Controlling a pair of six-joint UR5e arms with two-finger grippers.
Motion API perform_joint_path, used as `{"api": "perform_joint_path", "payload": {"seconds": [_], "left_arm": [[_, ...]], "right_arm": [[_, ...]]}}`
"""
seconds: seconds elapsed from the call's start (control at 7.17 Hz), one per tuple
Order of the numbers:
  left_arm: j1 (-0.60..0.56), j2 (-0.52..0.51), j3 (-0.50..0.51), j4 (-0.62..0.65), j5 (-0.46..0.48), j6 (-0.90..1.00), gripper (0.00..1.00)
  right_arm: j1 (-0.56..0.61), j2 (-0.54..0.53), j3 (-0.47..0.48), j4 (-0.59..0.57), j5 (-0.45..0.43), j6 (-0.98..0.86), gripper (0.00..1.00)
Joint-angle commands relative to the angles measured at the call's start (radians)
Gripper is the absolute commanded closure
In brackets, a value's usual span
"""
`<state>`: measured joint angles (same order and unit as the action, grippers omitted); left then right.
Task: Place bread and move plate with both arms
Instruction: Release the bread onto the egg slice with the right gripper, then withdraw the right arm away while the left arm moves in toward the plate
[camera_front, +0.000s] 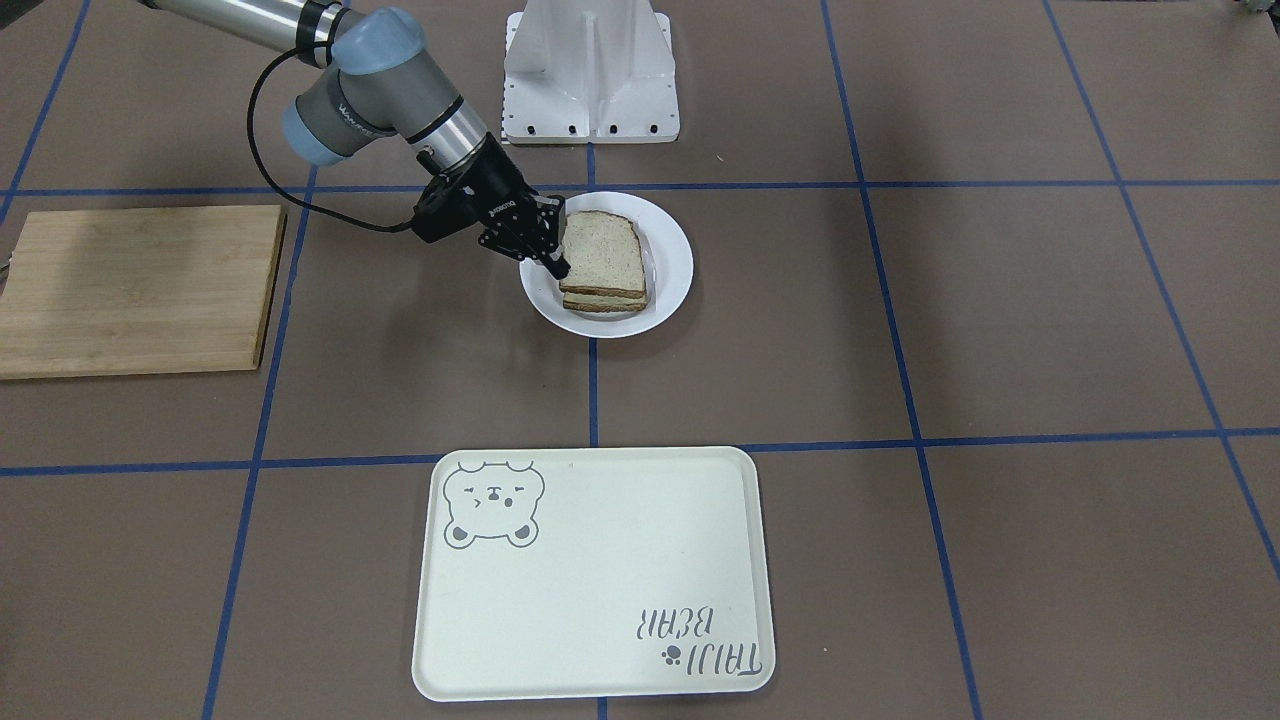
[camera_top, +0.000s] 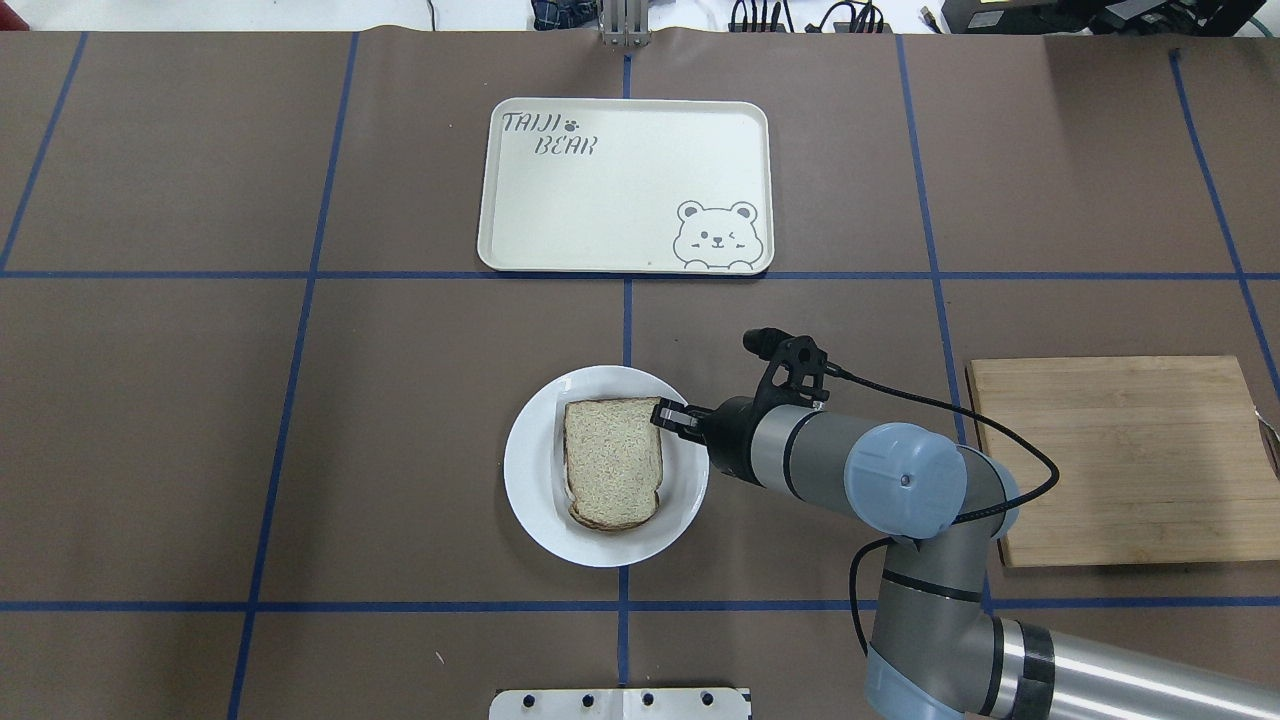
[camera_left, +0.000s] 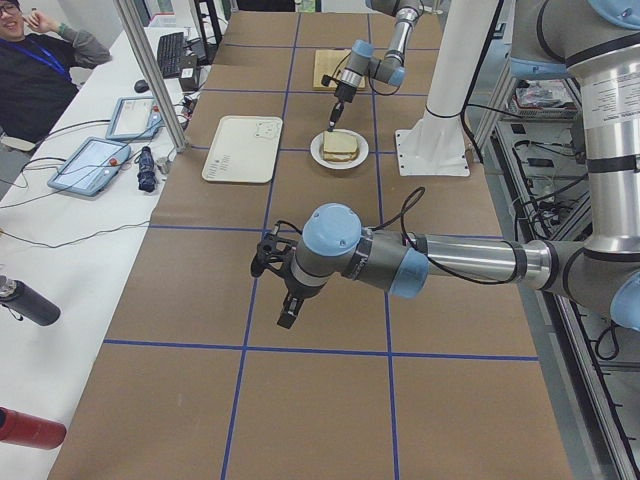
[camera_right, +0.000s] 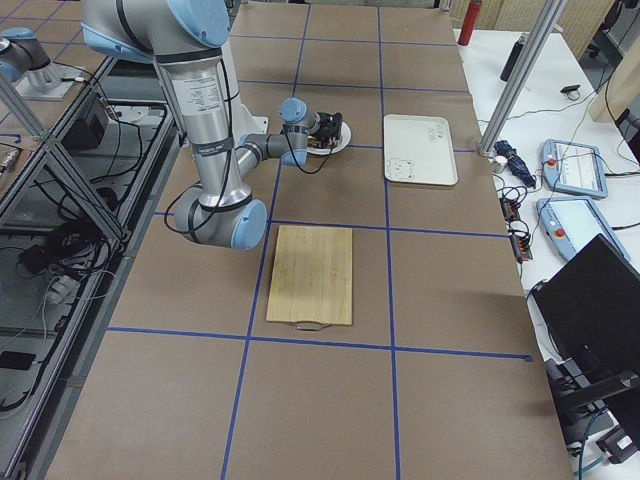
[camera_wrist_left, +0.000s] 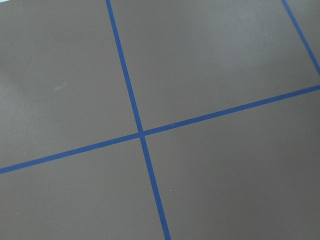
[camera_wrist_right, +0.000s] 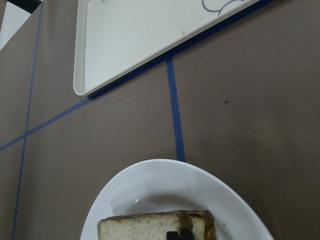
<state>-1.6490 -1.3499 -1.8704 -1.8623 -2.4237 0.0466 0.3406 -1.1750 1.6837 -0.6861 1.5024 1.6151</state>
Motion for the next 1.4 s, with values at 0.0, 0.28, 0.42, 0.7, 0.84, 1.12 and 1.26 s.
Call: {"api": "perform_joint_path", "payload": {"seconds": [0.0,0.28,0.42,0.7,0.84,1.12,1.26], "left_arm": [[0.0,0.0,0.0,0.0,-0.001,-0.001,0.01],[0.002,0.0,-0.001,-0.002,-0.002,0.002,0.01],[0.003,0.0,-0.001,-0.029,-0.002,-0.001,0.01],[0.043,-0.023,-0.004,-0.099,-0.091,-0.028,0.01],[0.073,-0.062,-0.006,-0.104,-0.165,-0.106,0.01],[0.188,-0.089,-0.009,-0.313,-0.184,-0.456,0.01],[0.289,-0.116,-0.006,-0.448,-0.175,-0.695,0.01]], "right_arm": [[0.053,0.027,0.011,-0.082,0.028,-0.017,0.0],[0.194,0.023,0.097,-0.241,0.195,-0.035,0.0],[0.284,0.023,0.109,-0.338,0.285,-0.107,0.0],[0.464,-0.003,0.106,-0.555,0.437,-0.426,0.0],[0.539,-0.044,0.1,-0.613,0.478,-0.601,0.0],[0.738,-0.156,0.093,-0.726,0.606,-1.028,0.0],[0.865,-0.263,0.091,-0.74,0.678,-1.263,0.0]]}}
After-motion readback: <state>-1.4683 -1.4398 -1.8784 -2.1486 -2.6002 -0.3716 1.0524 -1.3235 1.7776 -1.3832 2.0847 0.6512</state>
